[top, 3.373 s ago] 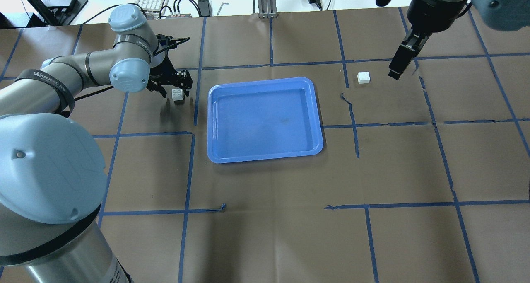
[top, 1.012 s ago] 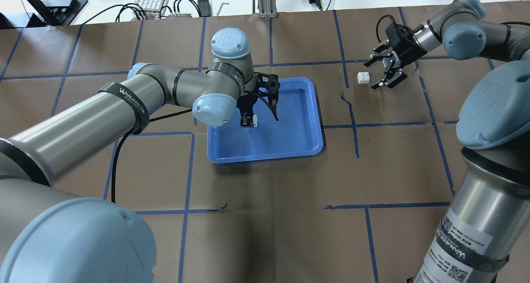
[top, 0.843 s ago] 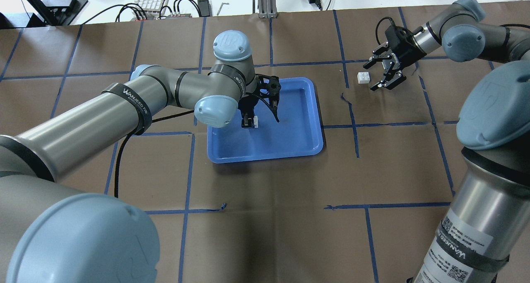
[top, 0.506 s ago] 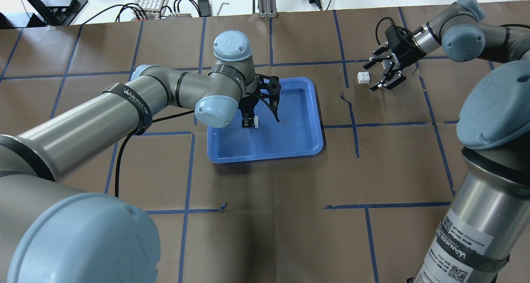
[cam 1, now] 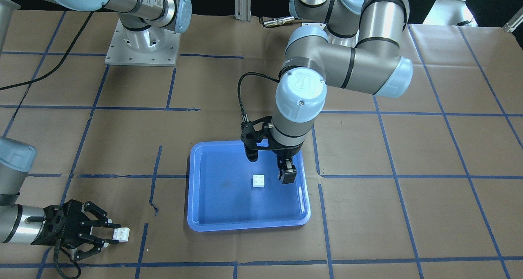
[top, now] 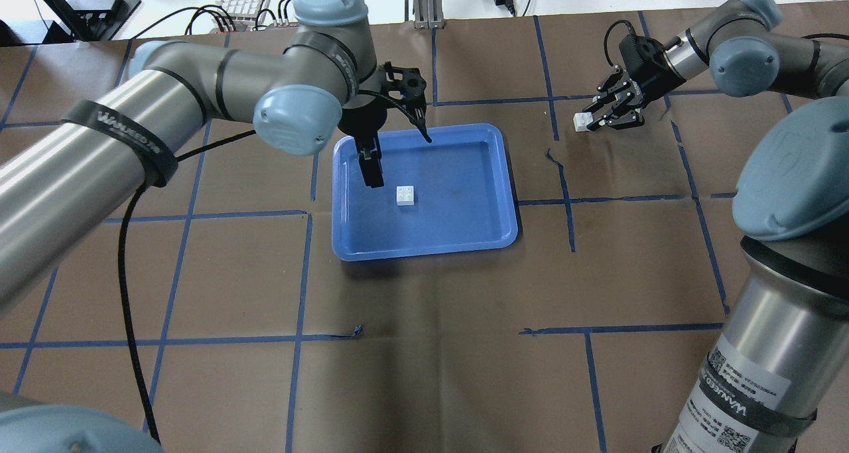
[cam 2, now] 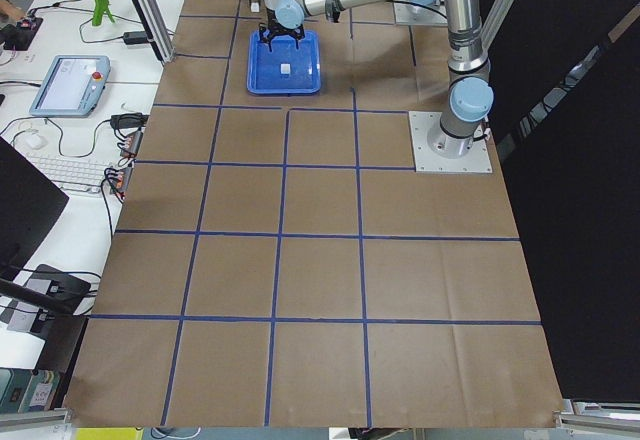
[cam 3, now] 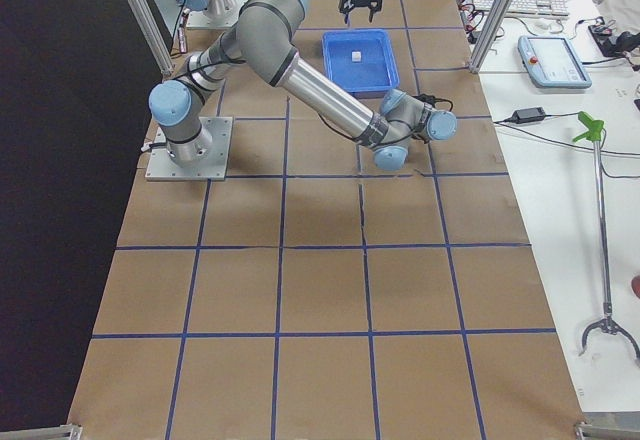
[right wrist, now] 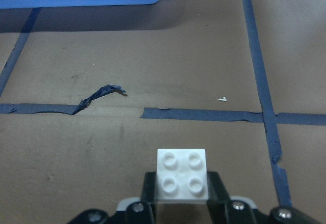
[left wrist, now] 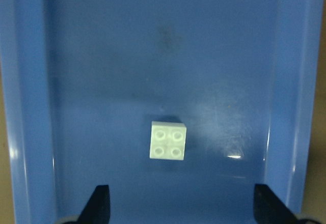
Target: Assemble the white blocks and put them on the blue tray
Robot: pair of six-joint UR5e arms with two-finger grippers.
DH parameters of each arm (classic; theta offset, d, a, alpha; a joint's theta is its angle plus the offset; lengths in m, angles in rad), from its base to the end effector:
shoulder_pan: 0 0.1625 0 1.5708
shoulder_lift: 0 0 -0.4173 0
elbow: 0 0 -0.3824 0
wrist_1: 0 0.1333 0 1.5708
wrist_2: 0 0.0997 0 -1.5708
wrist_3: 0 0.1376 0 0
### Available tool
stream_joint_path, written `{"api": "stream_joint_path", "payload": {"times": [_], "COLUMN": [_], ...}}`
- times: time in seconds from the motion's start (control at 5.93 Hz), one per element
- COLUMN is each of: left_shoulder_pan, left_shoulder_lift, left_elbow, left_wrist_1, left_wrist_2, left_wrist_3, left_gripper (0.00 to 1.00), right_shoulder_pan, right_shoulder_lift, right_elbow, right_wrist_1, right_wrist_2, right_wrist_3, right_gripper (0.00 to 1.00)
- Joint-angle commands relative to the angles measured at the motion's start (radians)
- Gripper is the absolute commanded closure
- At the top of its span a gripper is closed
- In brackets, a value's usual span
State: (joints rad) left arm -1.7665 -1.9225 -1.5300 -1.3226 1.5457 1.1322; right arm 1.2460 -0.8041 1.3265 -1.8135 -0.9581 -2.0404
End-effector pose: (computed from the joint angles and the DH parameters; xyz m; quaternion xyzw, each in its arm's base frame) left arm -0.2506 -0.5607 0.2937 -0.6156 -0.7874 -0.0223 0.0253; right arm -0.0175 -0.7176 0.1365 -0.6867 0.6494 -0.2261 0.2361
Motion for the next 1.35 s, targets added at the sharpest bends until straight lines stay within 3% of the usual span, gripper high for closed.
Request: {"api": "stream_joint_path", "payload": {"times": [0.0,0.51,0.67,1.01,1.18], "left_shoulder_pan": [0.100,0.124,0.159,0.176,0.177], "left_shoulder_lift": [0.158,0.244,0.259,0.302,0.306], "left_elbow": [0.019,0.021,0.025,0.015,0.008], "left_wrist_1": [-0.194,-0.208,-0.192,-0.207,-0.207], "left_wrist_2": [-0.001,-0.001,0.037,0.079,0.080], "left_wrist_3": [-0.253,-0.773,-0.937,-1.160,-1.216], "left_gripper": [0.01,0.01,0.01,0.01,0.01], "right_shoulder_pan": [0.010,0.091,0.143,0.214,0.251], "right_shoulder_lift": [-0.074,-0.168,-0.202,-0.247,-0.248], "right_elbow": [0.000,0.013,0.031,0.124,0.181], "right_wrist_1": [0.006,0.025,0.025,0.002,-0.074], "right_wrist_2": [-0.001,-0.002,-0.001,0.045,0.061], "right_wrist_3": [0.076,0.179,0.242,0.292,0.304], "right_gripper": [0.70,0.70,0.70,0.70,0.70]}}
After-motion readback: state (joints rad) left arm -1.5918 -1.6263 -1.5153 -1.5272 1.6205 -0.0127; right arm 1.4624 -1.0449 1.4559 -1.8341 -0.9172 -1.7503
